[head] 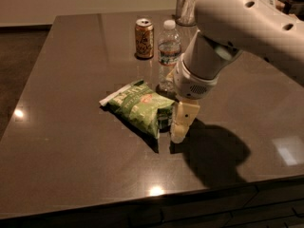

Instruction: Move green jalapeno chip bag near water bottle

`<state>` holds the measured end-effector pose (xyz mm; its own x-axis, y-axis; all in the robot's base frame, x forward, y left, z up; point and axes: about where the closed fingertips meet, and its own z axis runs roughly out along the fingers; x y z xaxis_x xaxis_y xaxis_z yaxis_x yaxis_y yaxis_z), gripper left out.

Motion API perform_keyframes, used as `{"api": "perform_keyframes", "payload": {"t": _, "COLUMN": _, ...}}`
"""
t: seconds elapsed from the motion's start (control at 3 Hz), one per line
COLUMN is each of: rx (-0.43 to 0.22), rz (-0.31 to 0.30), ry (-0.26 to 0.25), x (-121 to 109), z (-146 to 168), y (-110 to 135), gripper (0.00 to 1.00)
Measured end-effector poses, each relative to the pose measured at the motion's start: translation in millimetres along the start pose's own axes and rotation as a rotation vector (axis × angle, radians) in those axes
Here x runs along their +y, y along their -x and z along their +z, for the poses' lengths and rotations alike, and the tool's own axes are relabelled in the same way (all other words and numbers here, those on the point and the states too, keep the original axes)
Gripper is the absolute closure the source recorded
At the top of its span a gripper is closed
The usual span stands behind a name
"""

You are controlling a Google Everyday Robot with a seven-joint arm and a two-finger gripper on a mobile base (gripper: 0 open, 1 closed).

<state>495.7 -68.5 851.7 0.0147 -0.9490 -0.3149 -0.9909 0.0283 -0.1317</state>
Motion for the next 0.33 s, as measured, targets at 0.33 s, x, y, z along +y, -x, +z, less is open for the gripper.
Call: {"api": "perform_keyframes", "payload": {"t": 0.33, "rx": 0.0, "rz": 0.0, "ry": 0.0, "x": 0.0, "z": 0.0, "y": 0.0, "gripper": 0.0}}
